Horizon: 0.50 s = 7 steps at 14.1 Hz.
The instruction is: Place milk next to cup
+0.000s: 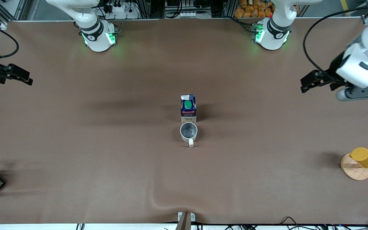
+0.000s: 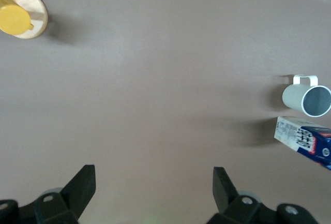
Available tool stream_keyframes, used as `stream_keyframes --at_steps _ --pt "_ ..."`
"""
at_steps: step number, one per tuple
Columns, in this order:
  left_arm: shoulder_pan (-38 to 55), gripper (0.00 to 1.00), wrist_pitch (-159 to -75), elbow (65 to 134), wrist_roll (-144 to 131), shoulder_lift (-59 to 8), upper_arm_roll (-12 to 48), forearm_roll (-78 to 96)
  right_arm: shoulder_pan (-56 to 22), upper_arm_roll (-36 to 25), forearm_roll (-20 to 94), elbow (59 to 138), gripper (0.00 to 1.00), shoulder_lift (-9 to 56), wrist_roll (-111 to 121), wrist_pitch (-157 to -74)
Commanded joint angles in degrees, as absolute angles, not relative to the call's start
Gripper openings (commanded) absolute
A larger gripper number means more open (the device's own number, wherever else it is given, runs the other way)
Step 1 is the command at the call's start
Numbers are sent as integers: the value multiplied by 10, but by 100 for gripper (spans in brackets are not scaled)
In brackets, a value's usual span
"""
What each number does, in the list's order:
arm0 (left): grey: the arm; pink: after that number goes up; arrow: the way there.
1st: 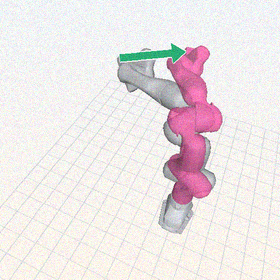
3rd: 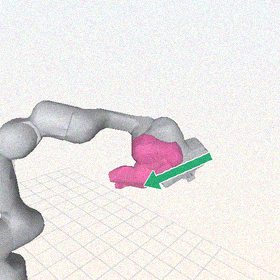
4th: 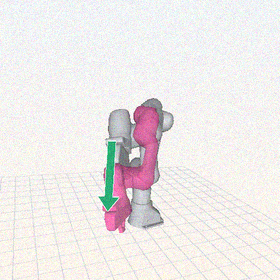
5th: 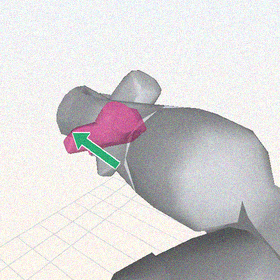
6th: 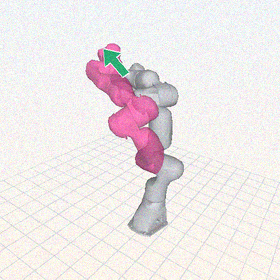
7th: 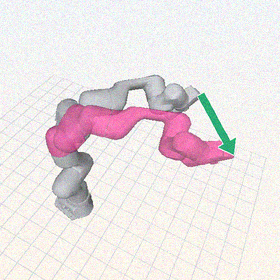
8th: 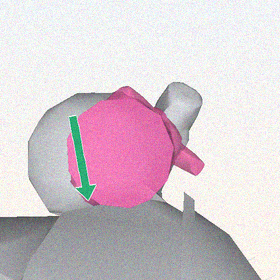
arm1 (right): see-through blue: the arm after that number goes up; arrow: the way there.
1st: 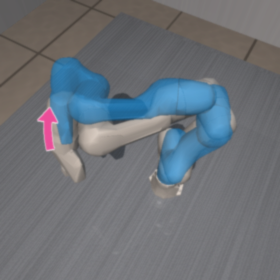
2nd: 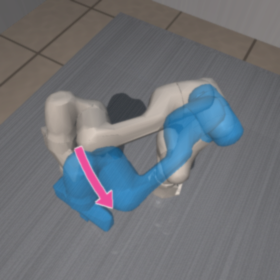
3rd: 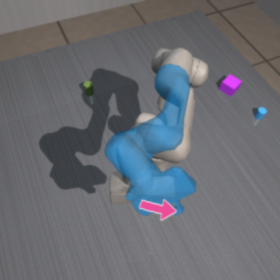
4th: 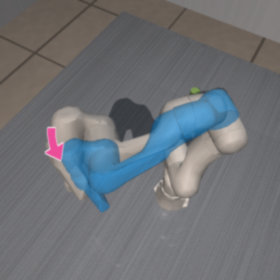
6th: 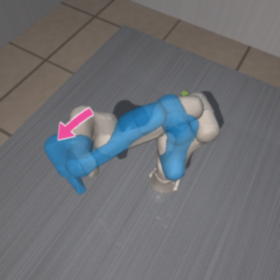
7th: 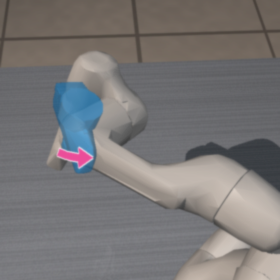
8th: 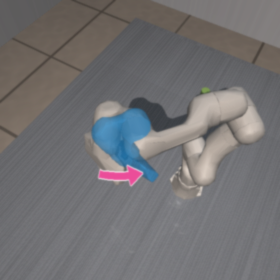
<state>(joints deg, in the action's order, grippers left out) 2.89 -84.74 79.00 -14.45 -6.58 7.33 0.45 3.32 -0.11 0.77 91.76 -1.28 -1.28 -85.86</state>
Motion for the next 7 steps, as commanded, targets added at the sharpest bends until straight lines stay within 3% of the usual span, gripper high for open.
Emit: stream_keyframes --at_steps 1,7 --pt "26 100 -845 837 -122 -19 65 16 33 -15 26 913 100 -11 -10 -859" --pt "26 100 -847 847 -78 -5 41 18 26 -13 25 914 100 -11 -11 -861"
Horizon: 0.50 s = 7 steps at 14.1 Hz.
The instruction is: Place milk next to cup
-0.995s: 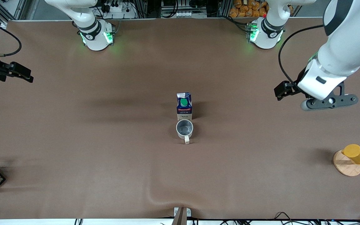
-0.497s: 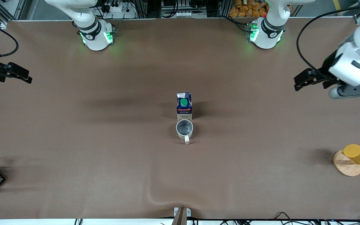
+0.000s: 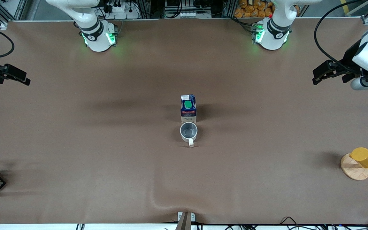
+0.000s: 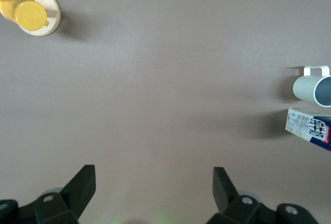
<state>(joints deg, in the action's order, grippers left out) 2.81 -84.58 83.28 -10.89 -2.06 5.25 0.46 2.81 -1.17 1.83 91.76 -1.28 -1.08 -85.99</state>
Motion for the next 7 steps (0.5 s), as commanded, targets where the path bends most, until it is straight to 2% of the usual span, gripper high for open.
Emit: stream_keyframes --at_steps 1,7 --pt "30 100 -847 845 -87 -4 42 18 25 -12 25 913 100 -11 -11 -862" --pt "26 100 -846 844 -83 -4 39 15 22 -12 24 913 100 -11 -11 -864"
